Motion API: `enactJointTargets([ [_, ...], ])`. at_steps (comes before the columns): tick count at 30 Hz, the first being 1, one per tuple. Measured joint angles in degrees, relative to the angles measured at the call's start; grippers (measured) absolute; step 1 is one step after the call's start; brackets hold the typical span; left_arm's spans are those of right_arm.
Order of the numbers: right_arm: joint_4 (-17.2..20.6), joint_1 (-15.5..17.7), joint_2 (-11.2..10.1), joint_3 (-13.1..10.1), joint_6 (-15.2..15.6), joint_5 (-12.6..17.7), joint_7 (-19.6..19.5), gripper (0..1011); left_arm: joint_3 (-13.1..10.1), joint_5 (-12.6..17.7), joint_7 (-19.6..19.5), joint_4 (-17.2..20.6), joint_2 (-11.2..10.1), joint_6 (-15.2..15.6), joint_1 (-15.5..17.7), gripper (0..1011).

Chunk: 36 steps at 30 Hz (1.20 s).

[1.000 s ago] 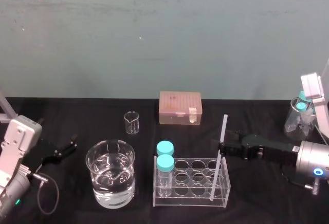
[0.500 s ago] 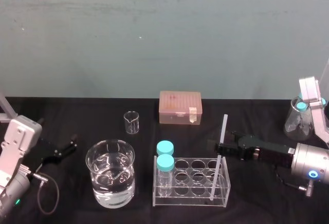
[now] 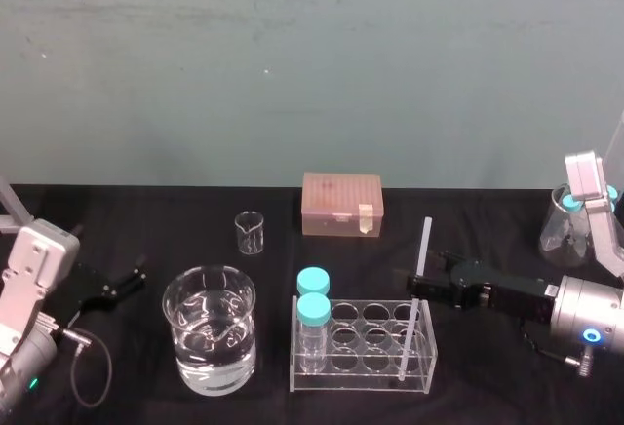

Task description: Pick up the stirring rod with one hand, then place it down.

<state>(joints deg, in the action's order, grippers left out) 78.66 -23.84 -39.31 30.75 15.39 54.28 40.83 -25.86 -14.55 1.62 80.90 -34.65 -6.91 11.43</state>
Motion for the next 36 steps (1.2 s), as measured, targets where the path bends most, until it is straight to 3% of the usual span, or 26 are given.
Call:
enactJointTargets([
  [9, 0.01, -0.03, 0.04, -0.09, 0.16, 0.09, 0.11, 850, 0.0, 0.0, 0.0, 0.0, 0.0, 0.0, 0.0, 1005],
  [31, 0.0, -0.07, 0.07, -0.16, 0.34, 0.18, 0.28, 139, 0.0, 0.0, 0.0, 0.0, 0.0, 0.0, 0.0, 1005],
  [36, 0.0, -0.07, 0.08, -0.16, 0.34, 0.18, 0.29, 73, 0.0, 0.0, 0.0, 0.0, 0.0, 0.0, 0.0, 1005],
])
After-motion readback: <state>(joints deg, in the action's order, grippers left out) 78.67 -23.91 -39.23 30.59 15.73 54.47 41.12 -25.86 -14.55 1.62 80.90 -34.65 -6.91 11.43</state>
